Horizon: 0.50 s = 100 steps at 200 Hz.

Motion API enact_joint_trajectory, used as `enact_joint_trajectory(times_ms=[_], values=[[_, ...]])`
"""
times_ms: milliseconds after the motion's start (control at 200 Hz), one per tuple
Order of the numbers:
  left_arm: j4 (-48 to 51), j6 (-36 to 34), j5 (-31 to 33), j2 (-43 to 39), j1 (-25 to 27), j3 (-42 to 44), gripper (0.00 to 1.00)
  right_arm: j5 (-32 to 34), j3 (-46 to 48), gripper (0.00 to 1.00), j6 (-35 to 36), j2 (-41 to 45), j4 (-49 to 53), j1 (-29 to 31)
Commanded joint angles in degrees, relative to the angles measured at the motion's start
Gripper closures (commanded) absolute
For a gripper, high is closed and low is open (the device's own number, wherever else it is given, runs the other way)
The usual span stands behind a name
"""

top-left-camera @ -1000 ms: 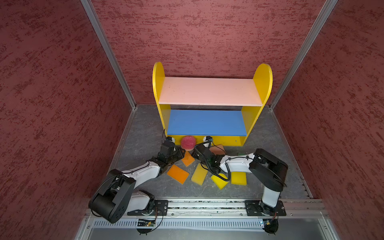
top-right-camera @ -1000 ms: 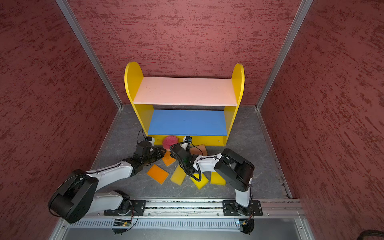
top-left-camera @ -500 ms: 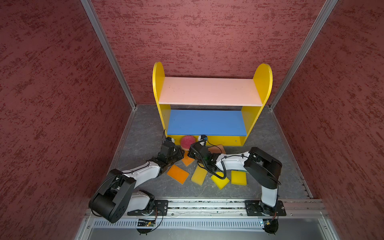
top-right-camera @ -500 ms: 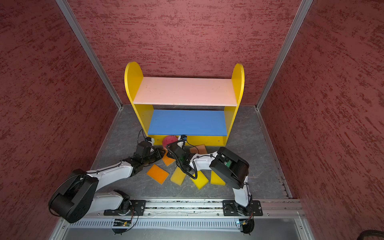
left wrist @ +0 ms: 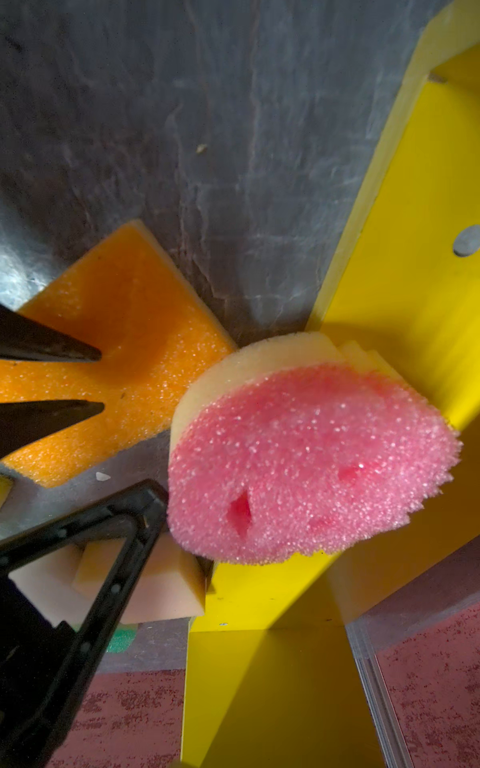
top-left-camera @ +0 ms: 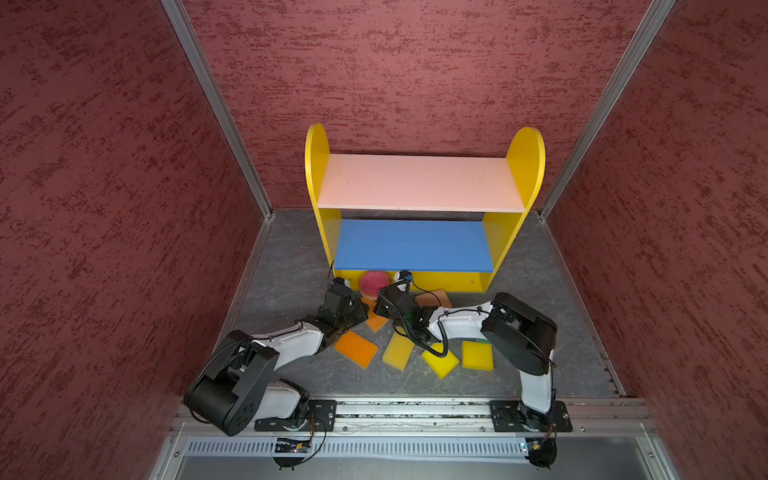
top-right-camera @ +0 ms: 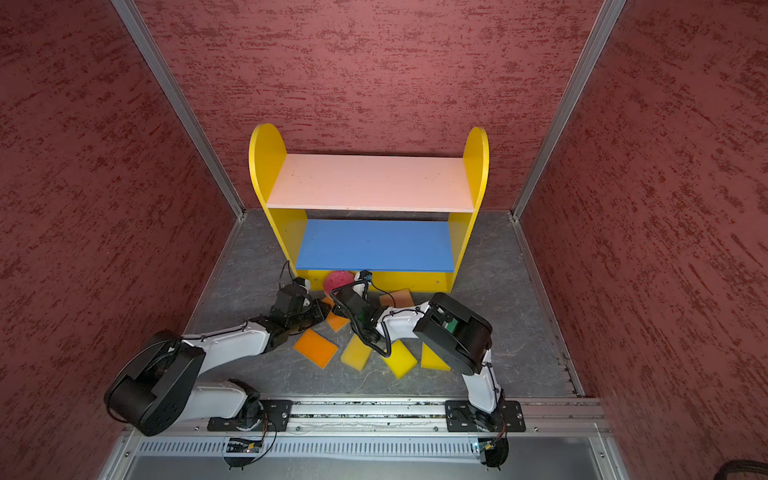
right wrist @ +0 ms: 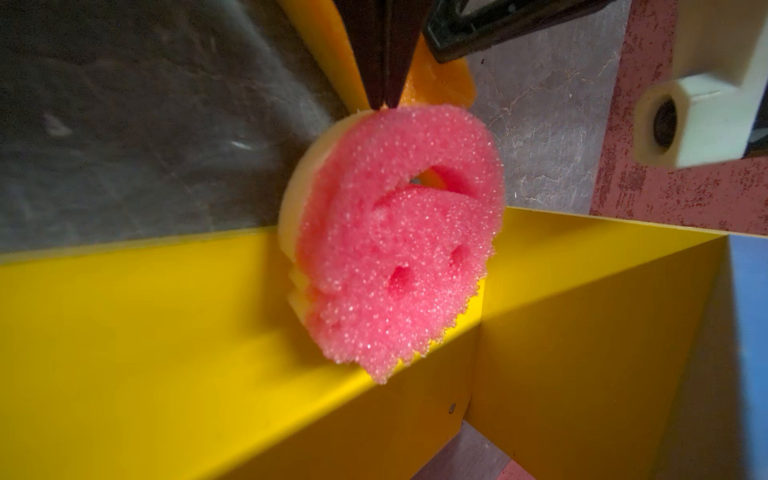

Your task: Place and organize the cleaning sponges onto the shelf

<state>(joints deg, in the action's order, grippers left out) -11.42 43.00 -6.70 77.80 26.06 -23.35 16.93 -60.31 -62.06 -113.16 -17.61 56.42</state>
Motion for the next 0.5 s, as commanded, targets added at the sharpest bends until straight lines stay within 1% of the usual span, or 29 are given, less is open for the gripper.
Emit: enact_joint_trajectory(times_ms=[0, 185, 496], values=[[0.04, -0.59, 0.99, 1.41, 0.9, 0.41, 0.82, 2.01, -2.29, 1.0, 0.73, -1.44, -1.2, -0.52], [0.38, -0.51, 0.81, 2.0, 1.62, 0.33, 0.82, 3.44, -4.06, 1.0, 1.31, -3.05, -2.08, -1.47], [2.74, -0.74, 0.46, 0.75, 2.05, 0.59, 0.82, 3.47, -5.74, 1.0, 1.58, -5.15, -4.59, -2.29]])
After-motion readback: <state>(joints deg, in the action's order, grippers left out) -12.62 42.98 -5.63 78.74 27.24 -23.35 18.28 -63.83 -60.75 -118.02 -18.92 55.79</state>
